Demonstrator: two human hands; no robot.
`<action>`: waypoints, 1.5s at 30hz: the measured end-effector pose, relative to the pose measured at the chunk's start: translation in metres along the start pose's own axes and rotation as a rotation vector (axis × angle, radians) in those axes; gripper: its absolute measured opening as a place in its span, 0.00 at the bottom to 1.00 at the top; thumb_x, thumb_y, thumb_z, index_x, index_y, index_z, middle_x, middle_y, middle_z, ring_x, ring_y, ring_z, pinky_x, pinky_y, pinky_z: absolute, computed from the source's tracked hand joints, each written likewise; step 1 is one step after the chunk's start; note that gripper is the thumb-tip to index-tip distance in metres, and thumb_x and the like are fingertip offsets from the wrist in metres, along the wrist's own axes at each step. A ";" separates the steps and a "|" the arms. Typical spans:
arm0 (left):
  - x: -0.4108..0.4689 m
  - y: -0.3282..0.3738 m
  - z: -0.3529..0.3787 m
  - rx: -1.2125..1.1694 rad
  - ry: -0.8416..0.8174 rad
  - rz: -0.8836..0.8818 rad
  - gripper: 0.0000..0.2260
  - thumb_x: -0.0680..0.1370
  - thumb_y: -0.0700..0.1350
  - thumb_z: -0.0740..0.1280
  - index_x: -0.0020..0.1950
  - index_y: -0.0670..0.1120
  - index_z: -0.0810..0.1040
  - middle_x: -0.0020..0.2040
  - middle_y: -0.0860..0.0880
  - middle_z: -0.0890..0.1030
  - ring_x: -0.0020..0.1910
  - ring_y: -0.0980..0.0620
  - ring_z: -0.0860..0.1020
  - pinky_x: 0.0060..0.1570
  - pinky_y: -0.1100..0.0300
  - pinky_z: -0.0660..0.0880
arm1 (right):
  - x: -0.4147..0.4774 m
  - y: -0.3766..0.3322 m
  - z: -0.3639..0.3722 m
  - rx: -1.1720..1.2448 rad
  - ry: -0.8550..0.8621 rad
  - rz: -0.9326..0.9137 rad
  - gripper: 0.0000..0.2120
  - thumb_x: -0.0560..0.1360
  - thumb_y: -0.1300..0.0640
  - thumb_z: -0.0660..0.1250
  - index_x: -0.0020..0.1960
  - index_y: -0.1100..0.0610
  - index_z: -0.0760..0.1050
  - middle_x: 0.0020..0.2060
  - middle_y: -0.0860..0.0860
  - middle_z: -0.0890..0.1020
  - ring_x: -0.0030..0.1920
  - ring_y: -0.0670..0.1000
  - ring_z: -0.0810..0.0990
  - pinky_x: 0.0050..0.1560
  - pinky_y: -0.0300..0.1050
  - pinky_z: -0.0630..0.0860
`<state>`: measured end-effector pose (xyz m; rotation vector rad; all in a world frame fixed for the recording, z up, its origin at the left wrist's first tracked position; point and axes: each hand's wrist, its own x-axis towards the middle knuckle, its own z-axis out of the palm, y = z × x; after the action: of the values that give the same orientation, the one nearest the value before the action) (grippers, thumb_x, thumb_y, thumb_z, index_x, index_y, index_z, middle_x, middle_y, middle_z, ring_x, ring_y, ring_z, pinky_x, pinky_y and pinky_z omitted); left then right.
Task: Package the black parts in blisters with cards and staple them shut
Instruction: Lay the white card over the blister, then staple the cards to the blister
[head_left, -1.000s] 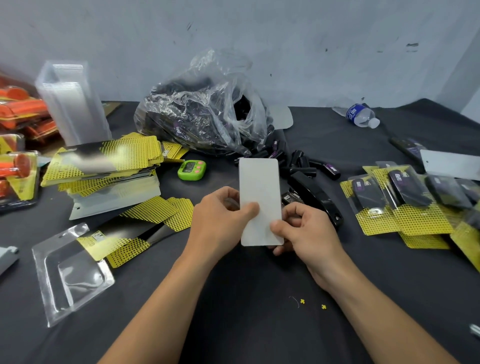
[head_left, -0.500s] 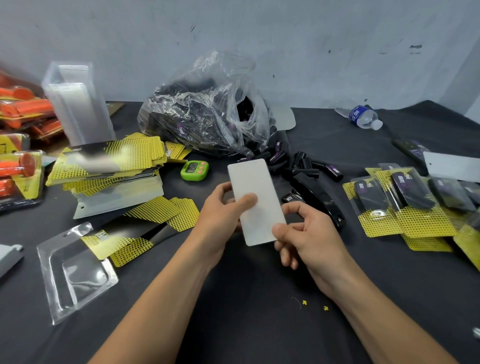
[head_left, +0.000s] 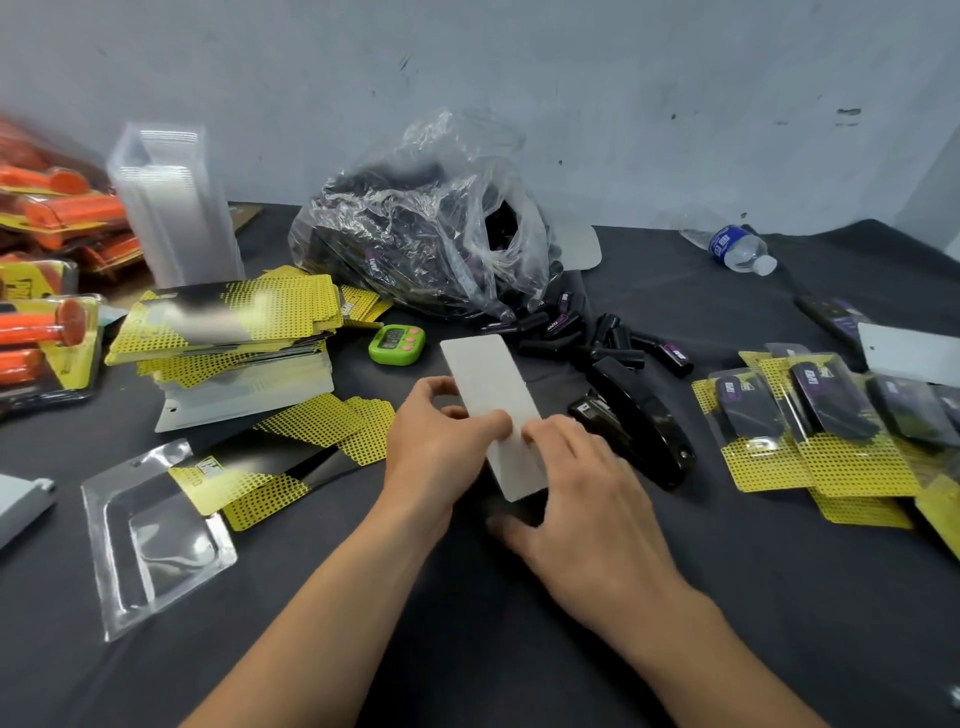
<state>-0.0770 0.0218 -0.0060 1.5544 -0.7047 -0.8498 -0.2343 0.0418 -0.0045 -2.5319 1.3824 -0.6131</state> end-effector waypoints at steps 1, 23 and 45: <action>-0.002 0.000 0.001 0.028 0.003 0.011 0.23 0.59 0.48 0.77 0.51 0.58 0.76 0.40 0.55 0.86 0.43 0.53 0.86 0.44 0.49 0.84 | 0.003 -0.004 0.002 -0.085 0.057 -0.002 0.25 0.73 0.44 0.72 0.67 0.45 0.67 0.61 0.42 0.73 0.61 0.48 0.73 0.60 0.47 0.72; -0.009 0.009 -0.003 -0.305 -0.460 -0.067 0.10 0.82 0.35 0.64 0.56 0.42 0.85 0.52 0.41 0.87 0.51 0.45 0.87 0.43 0.58 0.83 | 0.019 0.034 0.001 0.991 0.101 0.449 0.08 0.82 0.64 0.67 0.46 0.57 0.83 0.37 0.55 0.87 0.31 0.50 0.81 0.32 0.43 0.77; 0.010 0.006 -0.010 -0.202 -0.193 -0.061 0.06 0.80 0.36 0.70 0.52 0.45 0.85 0.52 0.39 0.87 0.55 0.38 0.85 0.58 0.38 0.81 | 0.013 0.058 -0.038 0.206 -0.002 0.420 0.15 0.84 0.48 0.61 0.70 0.45 0.67 0.64 0.50 0.80 0.61 0.55 0.79 0.58 0.55 0.75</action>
<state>-0.0627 0.0180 -0.0010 1.3302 -0.6885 -1.0931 -0.2889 0.0002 0.0128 -1.9999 1.6844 -0.6298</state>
